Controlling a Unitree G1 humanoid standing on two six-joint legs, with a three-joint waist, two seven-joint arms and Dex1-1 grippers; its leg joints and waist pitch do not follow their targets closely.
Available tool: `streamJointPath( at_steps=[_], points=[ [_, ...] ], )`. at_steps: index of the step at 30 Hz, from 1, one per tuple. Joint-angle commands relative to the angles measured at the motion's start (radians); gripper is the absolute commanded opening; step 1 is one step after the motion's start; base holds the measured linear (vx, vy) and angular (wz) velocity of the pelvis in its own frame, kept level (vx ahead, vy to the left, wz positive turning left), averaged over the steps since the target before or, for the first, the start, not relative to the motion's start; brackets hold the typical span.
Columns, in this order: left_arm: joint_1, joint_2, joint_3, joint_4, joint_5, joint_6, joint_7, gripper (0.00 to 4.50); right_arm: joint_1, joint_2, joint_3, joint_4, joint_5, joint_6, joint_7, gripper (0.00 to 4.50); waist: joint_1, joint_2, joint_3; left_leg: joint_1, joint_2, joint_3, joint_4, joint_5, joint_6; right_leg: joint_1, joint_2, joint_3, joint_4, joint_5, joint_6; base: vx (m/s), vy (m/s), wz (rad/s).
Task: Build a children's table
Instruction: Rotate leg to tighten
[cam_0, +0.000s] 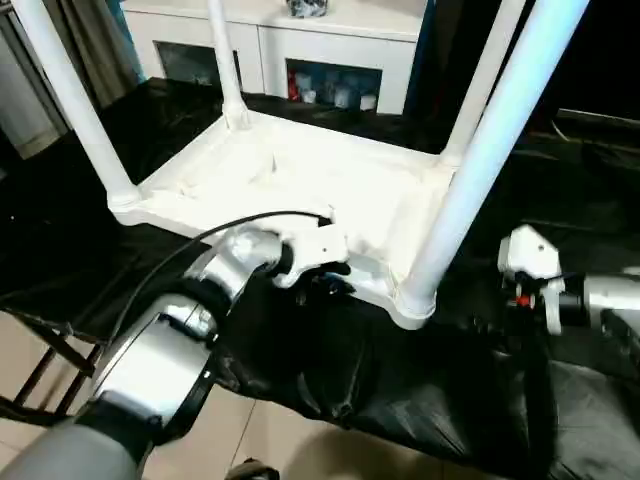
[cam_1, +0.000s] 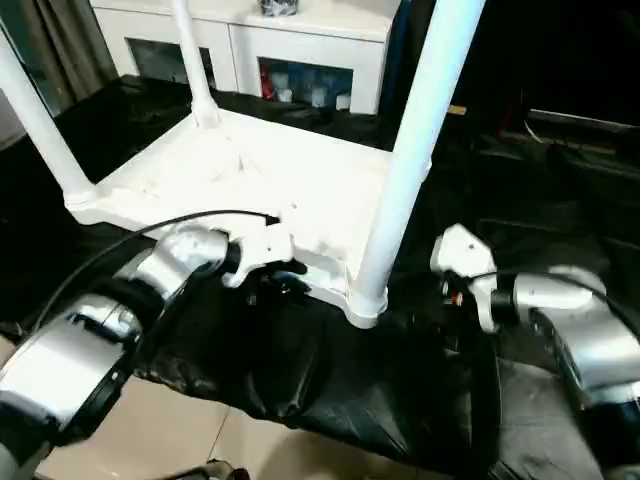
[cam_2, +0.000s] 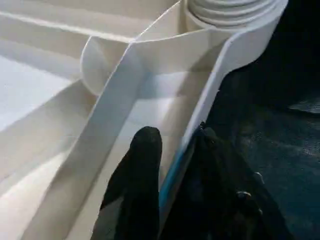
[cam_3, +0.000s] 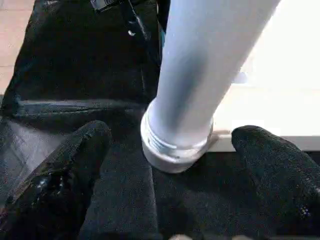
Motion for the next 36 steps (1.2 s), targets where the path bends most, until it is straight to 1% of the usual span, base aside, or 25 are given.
streamJointPath(
  at_steps=[1, 2, 3, 6, 8, 10, 11, 13, 16, 17, 18, 19, 20, 21, 22, 23, 25, 26, 27, 29, 30, 31, 32, 34, 36],
  points=[
    [-0.002, -0.002, -0.037, 0.031, 0.034, 0.027, -0.069, 1.02, 0.011, -0.017, -0.01, -0.03, 0.01, 0.009, 0.004, 4.5, 0.002, -0.015, -0.071, 0.023, 0.042, -0.024, -0.067, -0.244, 0.061, 0.053, -0.061, 0.036, -0.08, -0.223, -0.237, 0.0, 0.0, 0.0],
    [-0.002, -0.001, -0.041, 0.033, 0.037, 0.031, -0.079, 0.98, 0.012, -0.017, -0.01, -0.03, 0.009, 0.009, 0.004, 4.5, 0.002, -0.009, -0.071, 0.024, 0.043, -0.025, -0.067, -0.245, 0.06, 0.053, -0.062, 0.036, -0.079, -0.223, -0.239, 0.0, 0.0, 0.0],
    [-0.009, 0.0, -0.043, 0.04, 0.042, 0.071, -0.137, 0.78, 0.014, -0.018, -0.013, -0.029, 0.008, 0.005, 0.004, 4.5, -0.001, -0.013, -0.071, 0.021, 0.041, -0.024, -0.067, -0.241, 0.064, 0.054, -0.061, 0.036, -0.079, -0.214, -0.242, 0.0, 0.0, 0.0],
    [-0.023, 0.0, -0.031, 0.049, 0.029, 0.164, -0.223, 0.65, 0.012, -0.018, -0.019, -0.02, 0.006, 0.0, 0.003, 4.5, -0.003, -0.013, -0.071, 0.021, 0.04, -0.022, -0.066, -0.226, 0.072, 0.055, -0.063, 0.035, -0.08, -0.223, -0.248, 0.0, 0.0, 0.0],
    [-0.026, 0.0, -0.025, 0.053, 0.027, 0.182, -0.236, 0.58, 0.012, -0.018, -0.02, -0.018, 0.005, -0.001, 0.003, 4.5, -0.005, -0.014, -0.071, 0.021, 0.039, -0.022, -0.065, -0.225, 0.074, 0.054, -0.063, 0.034, -0.08, -0.238, -0.249, 0.0, 0.0, 0.0],
    [-0.022, 0.0, 0.011, 0.057, 0.002, 0.242, -0.227, 0.44, 0.008, -0.009, -0.016, 0.004, 0.0, -0.015, 0.002, 4.5, -0.005, -0.023, -0.07, 0.02, 0.039, -0.022, -0.065, -0.224, 0.079, 0.055, -0.064, 0.033, -0.08, -0.256, -0.249, 0.0, 0.0, 0.0],
    [-0.022, 0.0, 0.011, 0.057, 0.002, 0.242, -0.227, 0.41, 0.008, -0.009, -0.016, 0.004, 0.0, -0.015, 0.002, 4.5, -0.004, -0.02, -0.07, 0.02, 0.039, -0.022, -0.064, -0.222, 0.081, 0.054, -0.065, 0.032, -0.081, -0.262, -0.249, 0.0, 0.0, 0.0],
    [-0.013, 0.002, 0.044, 0.056, -0.027, 0.294, -0.19, 0.31, 0.0, 0.006, -0.007, 0.026, -0.005, -0.031, -0.003, 4.5, -0.004, -0.03, -0.07, 0.019, 0.038, -0.021, -0.064, -0.22, 0.087, 0.053, -0.063, 0.031, -0.083, -0.274, -0.244, 0.0, 0.0, 0.0],
    [0.0, 0.003, 0.079, 0.045, -0.057, 0.333, -0.168, 0.24, -0.007, 0.022, 0.0, 0.048, -0.01, -0.047, -0.006, 4.5, -0.005, -0.028, -0.068, 0.015, 0.036, -0.022, -0.064, -0.217, 0.09, 0.053, -0.065, 0.029, -0.084, -0.303, -0.235, 0.0, 0.0, 0.0],
    [0.01, 0.003, 0.102, 0.034, -0.078, 0.354, -0.156, 0.2, -0.014, 0.036, 0.004, 0.064, -0.014, -0.054, -0.015, 4.5, -0.005, -0.039, -0.068, 0.015, 0.035, -0.021, -0.063, -0.216, 0.092, 0.053, -0.065, 0.028, -0.085, -0.311, -0.23, 0.0, 0.0, 0.0],
    [0.023, 0.003, 0.12, 0.019, -0.094, 0.364, -0.143, 0.17, -0.018, 0.048, 0.008, 0.079, -0.019, -0.067, -0.022, 4.5, -0.004, -0.036, -0.068, 0.015, 0.036, -0.022, -0.063, -0.212, 0.092, 0.052, -0.066, 0.028, -0.082, -0.318, -0.231, 0.0, 0.0, 0.0],
    [0.05, 0.004, 0.141, -0.011, -0.111, 0.361, -0.13, 0.16, -0.026, 0.072, 0.013, 0.105, -0.027, -0.084, -0.039, 4.5, -0.005, -0.033, -0.068, 0.015, 0.036, -0.022, -0.064, -0.215, 0.092, 0.051, -0.066, 0.027, -0.086, -0.332, -0.226, 0.0, 0.0, 0.0],
    [0.056, 0.004, 0.144, -0.018, -0.114, 0.361, -0.131, 0.16, -0.028, 0.076, 0.014, 0.11, -0.029, -0.087, -0.043, 4.5, -0.007, -0.048, -0.068, 0.013, 0.036, -0.022, -0.064, -0.213, 0.093, 0.052, -0.066, 0.026, -0.086, -0.332, -0.225, 0.0, 0.0, 0.0],
    [0.083, 0.006, 0.152, -0.05, -0.124, 0.356, -0.135, 0.11, -0.033, 0.094, 0.019, 0.128, -0.035, -0.101, -0.056, 4.5, -0.006, -0.042, -0.066, 0.012, 0.038, -0.024, -0.067, -0.211, 0.092, 0.049, -0.067, 0.026, -0.084, -0.333, -0.223, 0.0, 0.0, 0.0],
    [0.125, 0.012, 0.152, -0.102, -0.13, 0.327, -0.146, 0.11, -0.041, 0.12, 0.025, 0.151, -0.043, -0.115, -0.079, 4.5, -0.005, -0.05, -0.07, 0.016, 0.04, -0.024, -0.067, -0.212, 0.09, 0.048, -0.069, 0.027, -0.083, -0.33, -0.222, 0.0, 0.0, 0.0],
    [0.149, 0.017, 0.145, -0.132, -0.127, 0.315, -0.154, 0.04, -0.045, 0.133, 0.028, 0.164, -0.048, -0.123, -0.091, 4.5, -0.005, -0.045, -0.069, 0.014, 0.042, -0.026, -0.069, -0.208, 0.089, 0.048, -0.07, 0.029, -0.082, -0.318, -0.227, 0.0, 0.0, 0.0],
    [0.164, 0.02, 0.141, -0.153, -0.124, 0.311, -0.158, 0.01, -0.048, 0.141, 0.029, 0.173, -0.052, -0.127, -0.098, 4.5, -0.005, -0.041, -0.071, 0.022, 0.047, -0.023, -0.071, -0.222, 0.08, 0.042, -0.064, 0.031, -0.082, -0.28, -0.237, 0.0, 0.0, 0.0],
    [0.2, 0.027, 0.128, -0.196, -0.12, 0.266, -0.174, 0.01, -0.063, 0.164, 0.034, 0.203, -0.07, -0.148, -0.131, 4.5, -0.004, -0.055, -0.069, 0.024, 0.048, -0.021, -0.073, -0.232, 0.077, 0.041, -0.062, 0.031, -0.079, -0.253, -0.247, 0.0, 0.0, 0.0],
    [0.236, 0.035, 0.109, -0.236, -0.104, 0.241, -0.17, 0.01, -0.082, 0.201, 0.042, 0.235, -0.089, -0.174, -0.171, 4.5, -0.005, -0.054, -0.068, 0.019, 0.05, -0.025, -0.077, -0.237, 0.069, 0.042, -0.069, 0.032, -0.074, -0.258, -0.246, 0.0, 0.0, 0.0],
    [0.261, 0.044, 0.09, -0.266, -0.088, 0.228, -0.183, 0.01, -0.098, 0.232, 0.049, 0.26, -0.099, -0.184, -0.195, 4.5, -0.005, -0.05, -0.066, 0.03, 0.05, -0.023, -0.078, -0.272, 0.051, 0.033, -0.069, 0.034, -0.083, -0.315, -0.227, 0.0, 0.0, 0.0],
    [0.267, 0.047, 0.084, -0.27, -0.085, 0.234, -0.193, 0.01, -0.104, 0.244, 0.052, 0.27, -0.102, -0.189, -0.201, 4.5, -0.006, -0.052, -0.062, 0.027, 0.047, -0.022, -0.081, -0.287, 0.043, 0.036, -0.069, 0.036, -0.086, -0.349, -0.218, 0.0, 0.0, 0.0],
    [0.275, 0.048, 0.08, -0.281, -0.083, 0.246, -0.199, 0.01, -0.107, 0.252, 0.052, 0.279, -0.103, -0.197, -0.203, 4.5, -0.003, -0.047, -0.063, 0.031, 0.05, -0.023, -0.082, -0.294, 0.032, 0.034, -0.072, 0.038, -0.087, -0.365, -0.208, 0.0, 0.0, 0.0],
    [0.28, 0.052, 0.072, -0.282, -0.074, 0.233, -0.196, 0.01, -0.111, 0.262, 0.052, 0.29, -0.101, -0.2, -0.205, 4.5, -0.002, -0.045, -0.062, 0.031, 0.05, -0.024, -0.083, -0.298, 0.028, 0.033, -0.071, 0.039, -0.088, -0.365, -0.205, 0.0, 0.0, 0.0],
    [0.293, 0.075, 0.049, -0.297, -0.041, 0.222, -0.179, 0.01, -0.123, 0.284, 0.071, 0.32, -0.122, -0.211, -0.211, 4.5, -0.002, -0.051, -0.063, 0.029, 0.051, -0.026, -0.086, -0.303, 0.02, 0.034, -0.069, 0.038, -0.082, -0.341, -0.208, 0.0, 0.0, 0.0],
    [0.304, 0.093, 0.038, -0.332, -0.032, 0.244, -0.172, 0.01, -0.14, 0.294, 0.09, 0.347, -0.139, -0.218, -0.214, 4.5, -0.003, -0.051, -0.063, 0.03, 0.051, -0.026, -0.088, -0.308, 0.013, 0.035, -0.069, 0.039, -0.081, -0.333, -0.207, 0.0, 0.0, 0.0]
  ],
)
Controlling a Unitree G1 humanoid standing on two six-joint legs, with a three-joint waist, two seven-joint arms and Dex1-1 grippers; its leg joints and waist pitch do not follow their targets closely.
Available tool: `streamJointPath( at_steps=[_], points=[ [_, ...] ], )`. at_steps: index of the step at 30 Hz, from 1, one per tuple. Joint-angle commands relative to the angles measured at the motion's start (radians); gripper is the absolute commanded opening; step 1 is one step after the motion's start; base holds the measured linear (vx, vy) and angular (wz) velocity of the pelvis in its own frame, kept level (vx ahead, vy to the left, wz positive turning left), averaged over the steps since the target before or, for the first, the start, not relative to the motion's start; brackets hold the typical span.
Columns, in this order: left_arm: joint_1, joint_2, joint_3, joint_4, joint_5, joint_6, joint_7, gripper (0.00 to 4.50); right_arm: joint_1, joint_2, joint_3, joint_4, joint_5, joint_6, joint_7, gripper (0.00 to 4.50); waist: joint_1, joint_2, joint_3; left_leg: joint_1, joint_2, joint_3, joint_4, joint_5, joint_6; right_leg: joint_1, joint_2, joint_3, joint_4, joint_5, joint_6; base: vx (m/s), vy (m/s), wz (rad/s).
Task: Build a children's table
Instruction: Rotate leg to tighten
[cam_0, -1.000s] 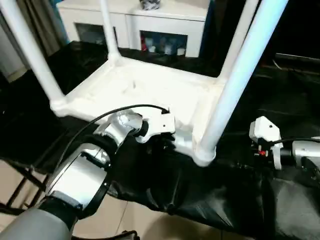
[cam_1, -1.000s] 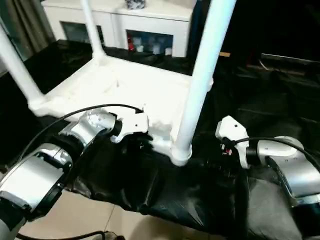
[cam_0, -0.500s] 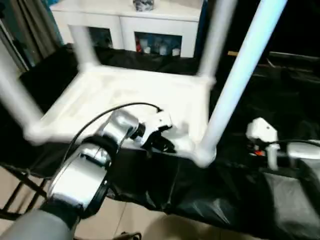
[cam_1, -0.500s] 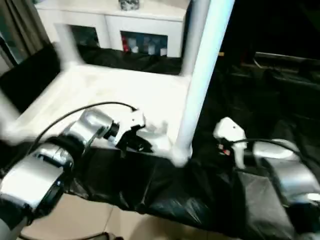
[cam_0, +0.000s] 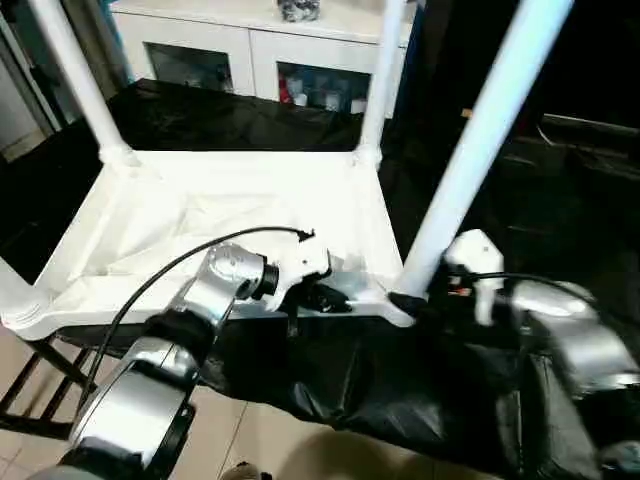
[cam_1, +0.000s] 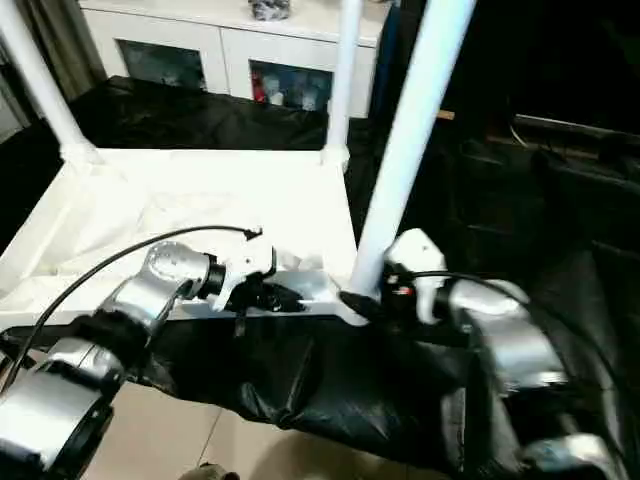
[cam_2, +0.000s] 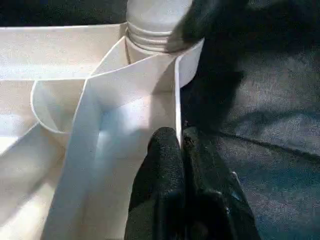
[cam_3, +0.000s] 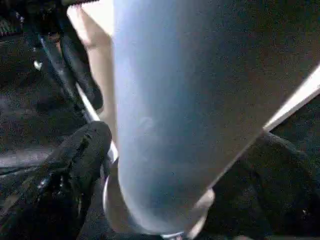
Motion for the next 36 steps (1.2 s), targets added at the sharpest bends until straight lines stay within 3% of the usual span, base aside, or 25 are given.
streamJointPath(
  at_steps=[1, 8, 11, 17, 23, 26, 27, 29, 31, 32, 33, 34, 36],
  points=[
    [0.044, 0.032, -0.064, 0.024, 0.076, 0.052, 0.001, 0.01, -0.026, 0.005, 0.019, 0.038, -0.029, -0.025, -0.005, 4.5, 0.003, -0.019, -0.057, 0.02, 0.049, -0.028, -0.085, -0.313, 0.01, 0.036, -0.069, 0.04, -0.079, -0.337, -0.205, 0.0, 0.0, 0.0],
    [0.036, 0.048, -0.045, -0.002, 0.056, 0.109, -0.013, 0.0, -0.066, 0.027, 0.017, 0.121, -0.034, -0.062, 0.017, 4.05, -0.005, -0.023, -0.051, 0.024, 0.045, -0.031, -0.086, -0.363, -0.004, 0.033, -0.073, 0.041, -0.093, -0.454, -0.171, 0.0, 0.0, 0.0],
    [0.034, 0.047, -0.04, -0.009, 0.042, 0.116, -0.03, 0.0, -0.07, 0.031, 0.014, 0.132, -0.027, -0.066, 0.026, 3.83, -0.006, -0.021, -0.052, 0.025, 0.047, -0.032, -0.087, -0.368, -0.007, 0.032, -0.071, 0.041, -0.094, -0.443, -0.173, 0.0, 0.0, 0.0],
    [0.028, 0.053, -0.049, -0.028, 0.025, 0.142, -0.045, 0.0, -0.09, 0.058, 0.003, 0.197, -0.029, -0.105, 0.026, 3.33, -0.006, -0.013, -0.056, 0.025, 0.046, -0.027, -0.086, -0.347, -0.002, 0.036, -0.066, 0.043, -0.084, -0.338, -0.216, 0.0, 0.0, 0.0],
    [0.028, 0.048, -0.037, -0.029, 0.015, 0.158, -0.053, 0.0, -0.088, 0.097, -0.007, 0.216, -0.011, -0.106, 0.019, 2.88, -0.012, -0.01, -0.051, 0.028, 0.045, -0.031, -0.09, -0.386, -0.013, 0.035, -0.067, 0.041, -0.093, -0.424, -0.199, 0.0, 0.0, 0.0],
    [0.028, 0.03, -0.027, -0.029, 0.012, 0.177, 0.004, 0.0, -0.063, 0.134, -0.028, 0.193, 0.017, -0.084, -0.018, 2.75, -0.016, 0.001, -0.05, 0.033, 0.045, -0.033, -0.092, -0.417, -0.025, 0.029, -0.065, 0.042, -0.096, -0.434, -0.197, 0.0, 0.0, 0.0],
    [0.029, 0.022, -0.024, -0.031, 0.013, 0.183, 0.025, 0.0, -0.054, 0.143, -0.032, 0.182, 0.019, -0.078, -0.033, 2.73, -0.018, -0.002, -0.05, 0.035, 0.045, -0.032, -0.092, -0.425, -0.026, 0.027, -0.064, 0.042, -0.098, -0.437, -0.196, 0.0, 0.0, 0.0],
    [0.034, -0.002, -0.022, -0.039, 0.015, 0.2, 0.065, 0.0, -0.026, 0.169, -0.034, 0.15, 0.016, -0.062, -0.082, 2.73, -0.021, -0.002, -0.049, 0.036, 0.045, -0.033, -0.093, -0.442, -0.029, 0.025, -0.063, 0.042, -0.1, -0.448, -0.193, 0.0, 0.0, 0.0],
    [0.046, -0.061, -0.012, -0.063, 0.012, 0.24, 0.158, 0.0, 0.018, 0.231, -0.033, 0.088, -0.007, -0.022, -0.212, 2.72, -0.024, 0.004, -0.045, 0.039, 0.047, -0.035, -0.097, -0.468, -0.039, 0.023, -0.062, 0.041, -0.105, -0.471, -0.182, 0.0, 0.0, 0.0],
    [0.053, -0.098, -0.01, -0.076, 0.014, 0.259, 0.209, 0.0, 0.035, 0.277, -0.035, 0.06, -0.035, 0.007, -0.317, 2.72, -0.027, 0.001, -0.044, 0.04, 0.045, -0.038, -0.098, -0.483, -0.044, 0.021, -0.062, 0.039, -0.109, -0.502, -0.17, 0.0, 0.0, 0.0],
    [0.058, -0.132, -0.009, -0.086, 0.016, 0.274, 0.258, 0.0, 0.046, 0.323, -0.038, 0.037, -0.066, 0.037, -0.425, 2.72, -0.027, 0.011, -0.043, 0.043, 0.044, -0.039, -0.099, -0.49, -0.053, 0.018, -0.061, 0.04, -0.108, -0.511, -0.165, 0.0, 0.0, 0.0],
    [0.06, -0.146, -0.012, -0.089, 0.018, 0.28, 0.272, 0.0, 0.049, 0.344, -0.037, 0.027, -0.075, 0.052, -0.461, 2.72, -0.035, 0.006, -0.042, 0.045, 0.041, -0.042, -0.1, -0.519, -0.061, 0.013, -0.06, 0.036, -0.115, -0.555, -0.148, 0.0, 0.0, 0.0],
    [0.063, -0.205, -0.029, -0.089, 0.032, 0.29, 0.327, 0.0, 0.053, 0.441, -0.013, -0.028, -0.098, 0.074, -0.537, 2.72, -0.043, 0.016, -0.041, 0.05, 0.038, -0.048, -0.101, -0.56, -0.065, 0.009, -0.061, 0.032, -0.128, -0.624, -0.109, 0.0, 0.0, 0.0]
  ],
)
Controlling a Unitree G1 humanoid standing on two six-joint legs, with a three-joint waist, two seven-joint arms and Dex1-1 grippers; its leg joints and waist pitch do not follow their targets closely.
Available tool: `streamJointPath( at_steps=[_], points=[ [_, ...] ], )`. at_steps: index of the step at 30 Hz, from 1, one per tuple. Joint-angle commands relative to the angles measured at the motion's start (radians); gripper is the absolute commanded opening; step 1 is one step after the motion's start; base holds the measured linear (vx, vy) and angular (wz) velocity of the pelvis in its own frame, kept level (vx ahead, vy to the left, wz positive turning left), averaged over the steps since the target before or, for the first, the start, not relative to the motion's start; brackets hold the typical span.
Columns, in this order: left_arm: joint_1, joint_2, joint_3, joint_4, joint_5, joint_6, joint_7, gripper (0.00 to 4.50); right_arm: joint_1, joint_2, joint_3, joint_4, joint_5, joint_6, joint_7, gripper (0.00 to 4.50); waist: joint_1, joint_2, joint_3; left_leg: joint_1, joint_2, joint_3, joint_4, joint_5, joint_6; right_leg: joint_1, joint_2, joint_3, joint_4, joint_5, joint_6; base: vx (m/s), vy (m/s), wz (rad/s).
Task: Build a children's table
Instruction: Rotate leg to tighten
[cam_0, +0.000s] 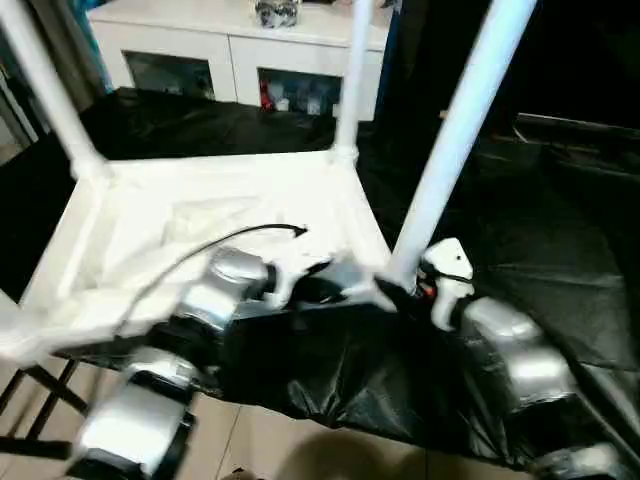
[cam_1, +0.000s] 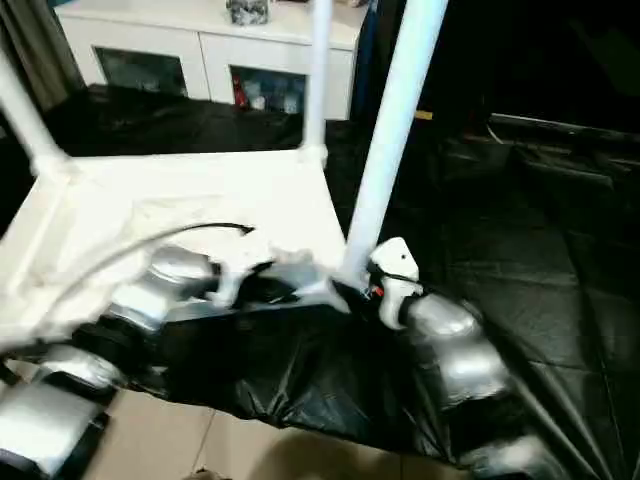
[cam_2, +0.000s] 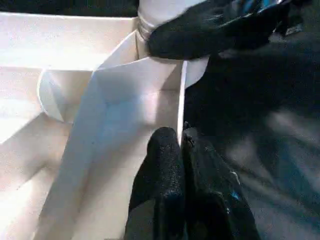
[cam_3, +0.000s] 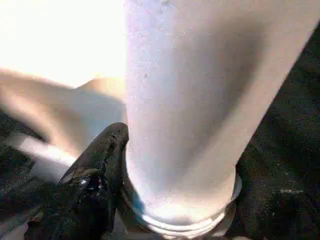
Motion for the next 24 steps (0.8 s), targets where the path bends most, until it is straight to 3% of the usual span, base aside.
streamJointPath(
  at_steps=[1, 2, 3, 4, 5, 6, 11, 13, 14, 16, 18, 20, 21, 22, 24],
  points=[
    [0.027, -0.106, -0.067, 0.027, 0.014, 0.027, 0.071, 0.0, -0.005, 0.105, 0.135, -0.06, -0.014, 0.015, 0.007, 2.72, -0.013, 0.005, -0.033, 0.043, 0.04, -0.047, -0.091, -0.596, -0.06, -0.001, -0.059, 0.021, -0.121, -0.655, -0.089, 0.0, 0.0, 0.0],
    [0.026, -0.108, -0.069, 0.029, 0.016, 0.024, 0.074, 0.0, -0.005, 0.107, 0.142, -0.063, -0.02, 0.011, 0.006, 2.72, -0.016, 0.002, -0.034, 0.041, 0.038, -0.049, -0.093, -0.602, -0.055, 0.003, -0.058, 0.017, -0.123, -0.661, -0.077, 0.0, 0.0, 0.0],
    [0.023, -0.11, -0.077, 0.038, 0.026, 0.008, 0.086, 0.0, -0.003, 0.122, 0.153, -0.082, -0.009, -0.001, 0.019, 2.72, -0.018, 0.006, -0.032, 0.042, 0.037, -0.052, -0.096, -0.615, -0.049, 0.005, -0.058, 0.014, -0.13, -0.674, -0.061, 0.0, 0.0, 0.0],
    [0.021, -0.109, -0.081, 0.042, 0.031, 0.001, 0.092, 0.0, -0.001, 0.131, 0.152, -0.094, 0.011, -0.002, 0.031, 2.72, -0.021, 0.012, -0.032, 0.051, 0.033, -0.052, -0.096, -0.626, -0.042, 0.003, -0.057, 0.014, -0.139, -0.675, -0.052, 0.0, 0.0, 0.0],
    [0.021, -0.109, -0.082, 0.043, 0.032, 0.0, 0.093, 0.0, 0.0, 0.133, 0.152, -0.096, 0.014, -0.002, 0.033, 3.07, -0.021, 0.011, -0.034, 0.051, 0.032, -0.052, -0.097, -0.618, -0.036, 0.005, -0.058, 0.014, -0.14, -0.669, -0.052, 0.0, 0.0, 0.0],
    [0.024, -0.097, -0.084, 0.038, 0.034, -0.011, 0.083, 0.0, 0.001, 0.121, 0.137, -0.106, 0.033, -0.007, 0.046, 3.28, -0.021, 0.014, -0.039, 0.042, 0.035, -0.054, -0.106, -0.586, -0.026, 0.016, -0.062, 0.02, -0.134, -0.618, -0.068, 0.0, 0.0, 0.0],
    [0.041, -0.054, -0.082, 0.005, 0.043, -0.02, 0.04, 0.0, 0.005, 0.076, 0.082, -0.142, 0.08, 0.009, 0.1, 3.79, -0.017, 0.013, -0.044, 0.028, 0.042, -0.05, -0.113, -0.536, -0.014, 0.024, -0.065, 0.034, -0.116, -0.493, -0.12, 0.0, 0.0, 0.0],
    [0.054, 0.006, -0.082, -0.016, 0.034, -0.08, -0.042, 0.0, -0.008, -0.025, 0.066, -0.124, 0.095, -0.013, 0.234, 3.93, -0.01, 0.009, -0.056, 0.012, 0.045, -0.042, -0.109, -0.42, 0.008, 0.037, -0.067, 0.042, -0.097, -0.347, -0.16, 0.0, 0.0, 0.0],
    [0.057, 0.017, -0.082, -0.02, 0.03, -0.093, -0.062, 0.0, -0.011, -0.043, 0.065, -0.12, 0.1, -0.017, 0.261, 4.01, -0.006, 0.007, -0.057, 0.012, 0.046, -0.034, -0.104, -0.38, 0.03, 0.037, -0.066, 0.043, -0.092, -0.293, -0.181, 0.0, 0.0, 0.0],
    [0.061, 0.049, -0.079, -0.028, 0.023, -0.106, -0.112, 0.0, -0.019, -0.097, 0.06, -0.102, 0.113, -0.033, 0.35, 4.13, -0.006, 0.006, -0.055, 0.005, 0.044, -0.031, -0.1, -0.345, 0.045, 0.04, -0.069, 0.042, -0.088, -0.286, -0.2, 0.0, 0.0, 0.0],
    [0.062, 0.082, -0.081, -0.034, 0.015, -0.128, -0.171, 0.0, -0.027, -0.15, 0.064, -0.085, 0.127, -0.043, 0.448, 4.13, -0.001, -0.001, -0.057, 0.009, 0.044, -0.028, -0.092, -0.331, 0.057, 0.039, -0.07, 0.044, -0.087, -0.299, -0.207, 0.0, 0.0, 0.0],
    [0.062, 0.101, -0.08, -0.035, 0.008, -0.144, -0.207, 0.0, -0.033, -0.182, 0.071, -0.074, 0.132, -0.048, 0.508, 4.13, 0.004, -0.001, -0.06, 0.006, 0.044, -0.022, -0.086, -0.276, 0.069, 0.036, -0.067, 0.047, -0.079, -0.244, -0.226, 0.022, -0.027, 0.02],
    [0.061, 0.117, -0.076, -0.038, -0.005, -0.161, -0.246, 0.0, -0.039, -0.211, 0.079, -0.062, 0.137, -0.052, 0.565, 4.13, 0.01, -0.002, -0.064, 0.002, 0.043, -0.021, -0.082, -0.235, 0.077, 0.043, -0.068, 0.045, -0.071, -0.204, -0.235, 0.038, -0.052, 0.02],
    [0.058, 0.131, -0.076, -0.038, -0.01, -0.171, -0.274, 0.0, -0.046, -0.236, 0.09, -0.049, 0.138, -0.065, 0.616, 4.13, 0.022, -0.01, -0.067, 0.004, 0.045, -0.016, -0.077, -0.197, 0.091, 0.042, -0.064, 0.043, -0.064, -0.153, -0.248, 0.038, -0.052, 0.02],
    [0.055, 0.146, -0.074, -0.04, -0.022, -0.176, -0.314, 0.0, -0.06, -0.256, 0.098, -0.031, 0.144, -0.068, 0.67, 4.13, 0.034, -0.007, -0.064, -0.001, 0.044, -0.014, -0.072, -0.173, 0.103, 0.041, -0.062, 0.042, -0.054, -0.125, -0.261, 0.0, 0.0, 0.0]
  ],
)
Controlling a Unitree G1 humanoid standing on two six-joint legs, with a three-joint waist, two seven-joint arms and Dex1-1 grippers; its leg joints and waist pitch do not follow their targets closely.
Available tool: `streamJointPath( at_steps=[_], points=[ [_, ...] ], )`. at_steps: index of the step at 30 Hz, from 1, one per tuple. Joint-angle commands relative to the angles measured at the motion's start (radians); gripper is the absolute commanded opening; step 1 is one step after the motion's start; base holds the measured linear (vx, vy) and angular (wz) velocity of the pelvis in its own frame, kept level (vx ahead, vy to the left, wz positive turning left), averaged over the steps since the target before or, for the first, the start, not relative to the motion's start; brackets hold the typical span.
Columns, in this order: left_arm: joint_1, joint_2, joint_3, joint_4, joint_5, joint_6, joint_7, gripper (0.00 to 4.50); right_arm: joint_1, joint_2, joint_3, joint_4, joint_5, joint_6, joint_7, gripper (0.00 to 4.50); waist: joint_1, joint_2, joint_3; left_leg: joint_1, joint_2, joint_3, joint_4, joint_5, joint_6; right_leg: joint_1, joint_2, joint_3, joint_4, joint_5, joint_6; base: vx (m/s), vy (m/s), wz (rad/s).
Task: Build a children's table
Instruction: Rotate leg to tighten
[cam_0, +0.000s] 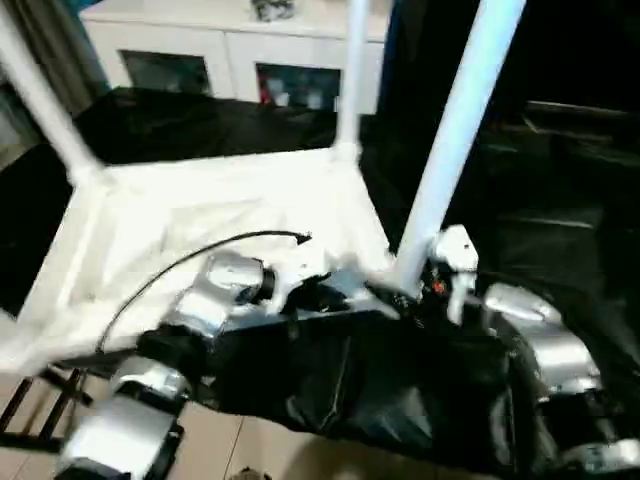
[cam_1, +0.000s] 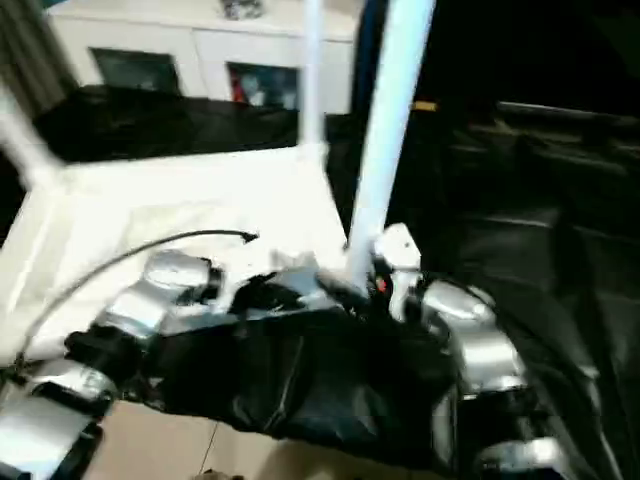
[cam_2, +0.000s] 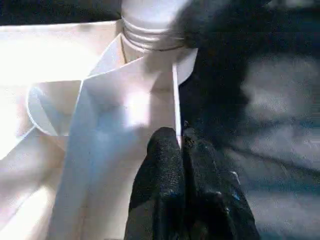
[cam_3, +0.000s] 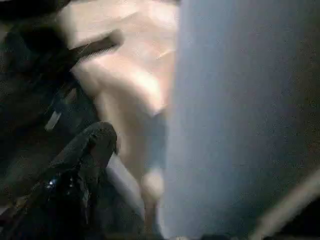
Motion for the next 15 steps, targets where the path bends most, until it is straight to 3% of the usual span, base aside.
streamJointPath(
  at_steps=[1, 6, 11, 15],
  points=[
    [0.011, 0.022, -0.044, 0.015, 0.014, -0.01, -0.07, 0.0, -0.033, -0.015, 0.019, 0.028, 0.009, -0.018, 0.09, 3.98, 0.008, -0.021, -0.061, 0.005, 0.051, -0.013, -0.051, -0.174, 0.099, 0.051, -0.064, 0.04, -0.052, -0.149, -0.253, 0.0, 0.0, 0.0],
    [0.002, 0.057, -0.046, 0.014, -0.013, -0.019, -0.163, 0.0, -0.088, -0.047, 0.054, 0.109, -0.007, -0.04, 0.224, 3.65, 0.013, -0.024, -0.058, 0.013, 0.057, -0.014, -0.056, -0.221, 0.066, 0.045, -0.064, 0.039, -0.055, -0.242, -0.247, 0.0, 0.0, 0.0],
    [-0.006, 0.065, -0.045, 0.011, -0.037, -0.013, -0.217, 0.0, -0.128, -0.053, 0.076, 0.165, -0.009, -0.056, 0.282, 3.22, 0.018, -0.03, -0.058, 0.015, 0.059, -0.014, -0.058, -0.229, 0.048, 0.045, -0.065, 0.04, -0.051, -0.222, -0.255, 0.0, 0.0, 0.0],
    [-0.028, 0.071, -0.042, 0.043, -0.043, -0.016, -0.268, 0.0, -0.163, -0.055, 0.111, 0.223, -0.018, -0.082, 0.359, 2.83, 0.018, -0.033, -0.06, 0.014, 0.055, -0.012, -0.053, -0.199, 0.059, 0.048, -0.063, 0.039, -0.044, -0.163, -0.276, 0.0, 0.0, 0.0]
  ],
)
